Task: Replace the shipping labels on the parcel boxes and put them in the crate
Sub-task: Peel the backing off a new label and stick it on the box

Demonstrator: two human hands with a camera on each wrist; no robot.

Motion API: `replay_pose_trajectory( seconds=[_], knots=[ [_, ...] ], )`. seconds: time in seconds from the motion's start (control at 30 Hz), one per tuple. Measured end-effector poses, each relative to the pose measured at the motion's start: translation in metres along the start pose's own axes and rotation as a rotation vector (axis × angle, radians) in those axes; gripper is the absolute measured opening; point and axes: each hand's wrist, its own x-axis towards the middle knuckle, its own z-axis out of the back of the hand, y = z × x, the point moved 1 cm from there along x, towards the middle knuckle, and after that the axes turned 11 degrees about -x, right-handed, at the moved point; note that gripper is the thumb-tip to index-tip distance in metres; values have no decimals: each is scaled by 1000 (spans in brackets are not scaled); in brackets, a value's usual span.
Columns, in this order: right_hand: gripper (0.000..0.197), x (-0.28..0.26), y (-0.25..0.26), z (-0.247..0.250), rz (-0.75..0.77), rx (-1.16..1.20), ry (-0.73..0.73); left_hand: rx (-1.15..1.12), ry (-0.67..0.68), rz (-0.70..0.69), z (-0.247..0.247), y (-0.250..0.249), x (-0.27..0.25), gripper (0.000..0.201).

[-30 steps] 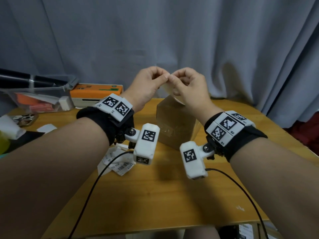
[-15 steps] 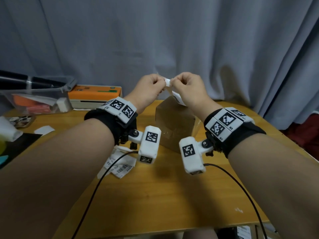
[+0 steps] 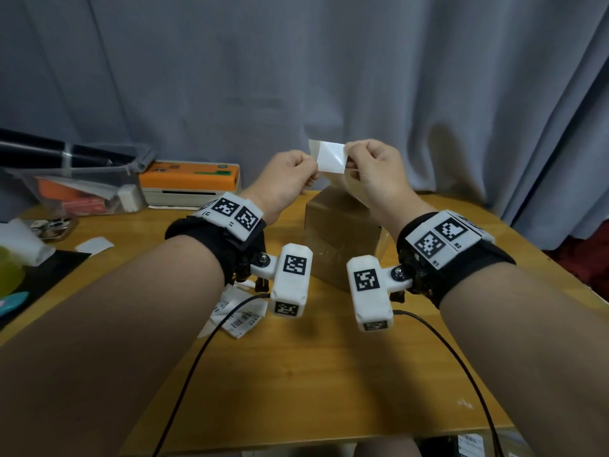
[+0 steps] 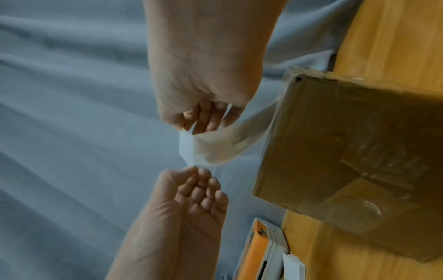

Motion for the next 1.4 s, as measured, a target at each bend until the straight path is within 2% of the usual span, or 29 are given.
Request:
replay_pose_trajectory(
  seconds=[0.1,0.17,0.23,0.3,0.4,0.57,0.63,0.7,0.77,0.97,1.13,1.27,1.4],
  knots=[
    [21,-4,5,3,84,27,128,-118,29,40,0,-4,0,17],
    [22,-4,9,3,135,-35,184,-184,30,75,1,-8,2,26],
    [21,-4,11,4,159,-71,202,-166,24,74,3,-10,4,36],
    [20,-3,11,5,173,-97,210,-119,32,19,5,-8,4,31],
    [24,-4,10,7,143,-103,238,-75,76,-28,6,-5,5,17],
    [35,-4,9,5,18,124,263,-36,99,-83,6,-7,4,16],
    [39,0,6,6,49,81,269,-4,128,-148,6,-10,3,16],
    [29,3,2,7,126,-30,301,31,151,-203,6,-12,3,13],
    [16,5,-1,9,139,-41,323,68,166,-227,5,-14,2,11],
    [5,5,-2,13,93,38,318,119,246,-252,5,-20,4,17],
    [12,4,2,11,21,35,301,207,177,-210,0,-18,6,21],
    [17,3,5,4,-45,24,235,200,89,-169,-2,-17,7,16],
    [17,0,6,1,-130,68,187,190,66,-148,0,-17,4,15]
  ],
)
